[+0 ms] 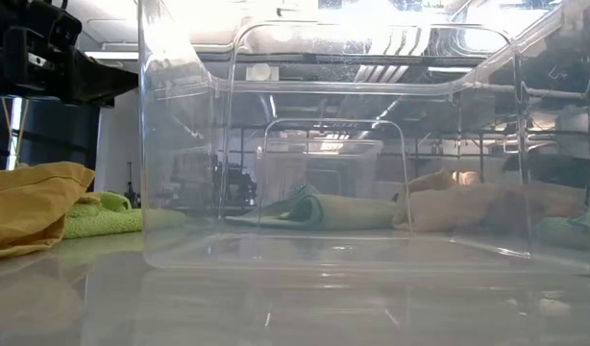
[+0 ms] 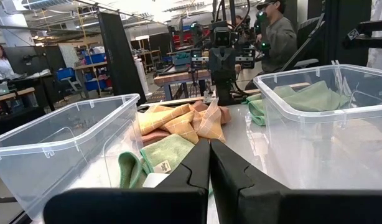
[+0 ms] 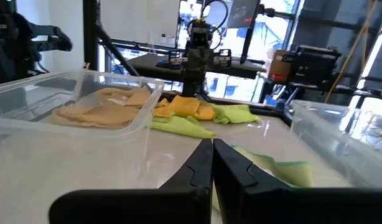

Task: Sort towels by color in basket
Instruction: Put the bottom green towel into the bottom transparent bin

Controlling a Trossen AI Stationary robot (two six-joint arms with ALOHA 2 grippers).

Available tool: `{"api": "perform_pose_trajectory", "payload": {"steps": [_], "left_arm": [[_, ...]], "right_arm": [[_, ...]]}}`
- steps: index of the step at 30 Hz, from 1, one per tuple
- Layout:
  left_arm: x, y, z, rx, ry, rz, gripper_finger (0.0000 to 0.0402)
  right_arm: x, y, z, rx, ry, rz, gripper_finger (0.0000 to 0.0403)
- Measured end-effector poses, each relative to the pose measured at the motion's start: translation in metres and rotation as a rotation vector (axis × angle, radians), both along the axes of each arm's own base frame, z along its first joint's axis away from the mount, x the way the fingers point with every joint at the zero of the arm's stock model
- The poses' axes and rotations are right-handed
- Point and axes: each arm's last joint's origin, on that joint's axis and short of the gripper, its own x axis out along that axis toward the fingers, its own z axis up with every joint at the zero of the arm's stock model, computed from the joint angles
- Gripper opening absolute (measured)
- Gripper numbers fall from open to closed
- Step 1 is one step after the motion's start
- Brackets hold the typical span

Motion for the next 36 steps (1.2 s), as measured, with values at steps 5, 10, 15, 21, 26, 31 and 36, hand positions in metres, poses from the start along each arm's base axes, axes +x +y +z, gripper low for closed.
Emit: {"api": "perform_pose_trajectory", "payload": {"steps": [5, 10, 15, 21, 26, 31, 36], "left_arm": [[0.000, 0.000, 0.000, 0.000, 0.000, 0.000, 0.0001], [0.000, 0.000, 0.000, 0.000, 0.000, 0.000, 0.0001], [0.000, 0.000, 0.000, 0.002, 0.000, 0.000, 0.0001], [0.000, 0.000, 0.000, 0.002, 0.000, 0.000, 0.0001], [0.000, 0.000, 0.000, 0.001, 0.000, 0.000, 0.0001], [0.000, 0.000, 0.000, 0.001, 0.000, 0.000, 0.0001], [0.000, 0.000, 0.000, 0.000, -0.001, 0.000, 0.0001]], "right_arm": [[0.000, 0.000, 0.003, 0.349, -0.032, 0.025, 0.0001], [-0.001, 0.000, 0.008, 0.548, -0.082, 0.031, 0.0001], [-0.001, -0.003, 0.011, 0.601, -0.144, -0.035, 0.0001], [-0.005, 0.001, 0.026, 0.550, 0.002, -0.012, 0.0001], [-0.002, 0.007, 0.054, 0.570, 0.276, -0.091, 0.0001], [0.023, 0.026, 0.083, 0.596, 0.612, -0.114, 0.0000], [0.050, 0.061, 0.093, 0.525, 1.065, -0.128, 0.0000]]}}
